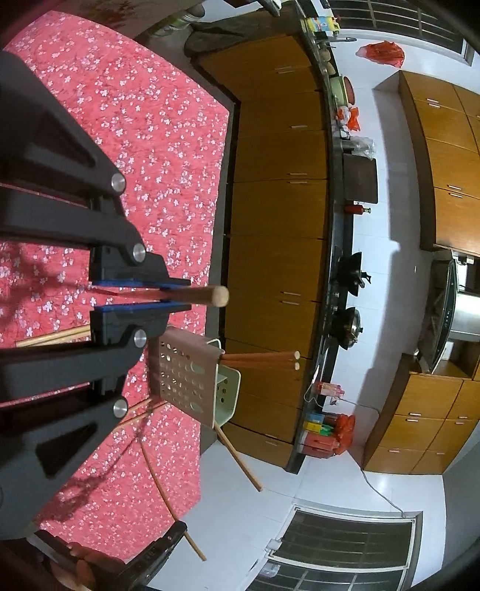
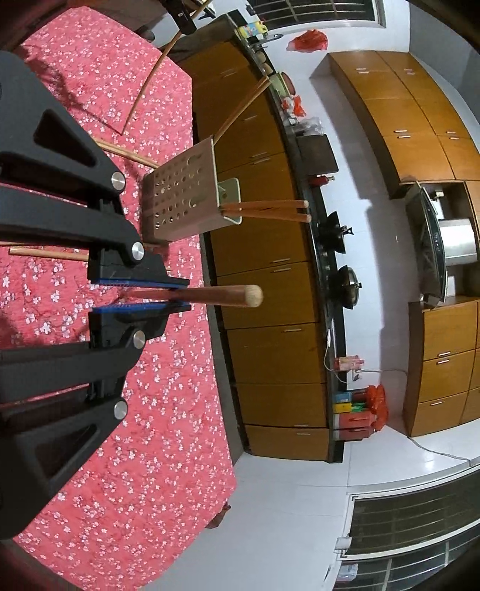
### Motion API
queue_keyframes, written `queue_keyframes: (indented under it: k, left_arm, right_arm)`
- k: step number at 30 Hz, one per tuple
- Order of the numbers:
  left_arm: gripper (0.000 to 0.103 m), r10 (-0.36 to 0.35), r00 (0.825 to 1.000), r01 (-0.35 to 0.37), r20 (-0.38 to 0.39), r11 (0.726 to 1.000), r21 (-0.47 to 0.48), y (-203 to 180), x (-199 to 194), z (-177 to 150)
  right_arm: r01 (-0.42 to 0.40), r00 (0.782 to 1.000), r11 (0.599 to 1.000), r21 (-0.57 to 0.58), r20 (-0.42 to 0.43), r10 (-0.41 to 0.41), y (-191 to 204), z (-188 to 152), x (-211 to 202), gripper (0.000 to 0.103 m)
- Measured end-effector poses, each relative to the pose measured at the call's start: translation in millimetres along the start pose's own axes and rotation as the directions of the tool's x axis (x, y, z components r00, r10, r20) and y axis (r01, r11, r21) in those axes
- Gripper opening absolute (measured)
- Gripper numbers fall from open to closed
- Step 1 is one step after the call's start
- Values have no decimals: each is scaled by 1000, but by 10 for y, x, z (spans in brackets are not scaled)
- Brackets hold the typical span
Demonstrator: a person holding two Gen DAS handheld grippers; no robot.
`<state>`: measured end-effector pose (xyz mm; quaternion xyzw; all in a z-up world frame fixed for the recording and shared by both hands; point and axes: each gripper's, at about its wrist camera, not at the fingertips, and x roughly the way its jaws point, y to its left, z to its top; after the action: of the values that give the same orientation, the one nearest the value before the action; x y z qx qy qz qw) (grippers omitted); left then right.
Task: Organize utensils
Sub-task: 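Lift the chopstick upright over the holder with the left gripper while the right gripper lifts its chopstick, then open the left gripper to drop the chopstick into the holder while the right gripper releases its chopstick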
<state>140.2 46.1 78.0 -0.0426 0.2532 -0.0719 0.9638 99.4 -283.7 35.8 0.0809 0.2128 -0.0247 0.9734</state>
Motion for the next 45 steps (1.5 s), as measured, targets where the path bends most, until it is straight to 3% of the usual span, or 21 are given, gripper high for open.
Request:
queue_keyframes:
  k: [7,14,22,25,29,33,39,45]
  left_arm:
    - [8,-71,997,70,44,997,28,-187,-136,215]
    - [8,-133,982,126,135,990,61,-477,-218,580]
    - [8,-123,956,129,268,992,-4,-652,-33,1096]
    - [8,-90,953,102,290,994,-26,-682,123,1203]
    - [8,-79,953,101,291,993,-61,-676,321,1227]
    - [8,-79,936,119,343,988,-96,-647,331,1267]
    - [8,-67,919,111,388,990,-92,-674,324,1456]
    - [8,-61,932,98,358,991,-88,-720,549,1309]
  right_arm:
    - [-98,993,995,9,60,97,125,295,-161,8]
    - [-228,958,974,9,181,223,384,721,-338,8]
    - [-231,918,973,-2,330,218,634,1050,-197,8]
    - [-223,919,975,10,336,206,664,1096,-29,8]
    - [-202,936,979,8,297,191,717,1050,234,8]
    - [-193,945,981,16,273,182,710,982,349,8]
    - [-200,940,979,30,288,183,684,1043,327,8]
    - [-196,951,981,8,245,188,771,958,479,8]
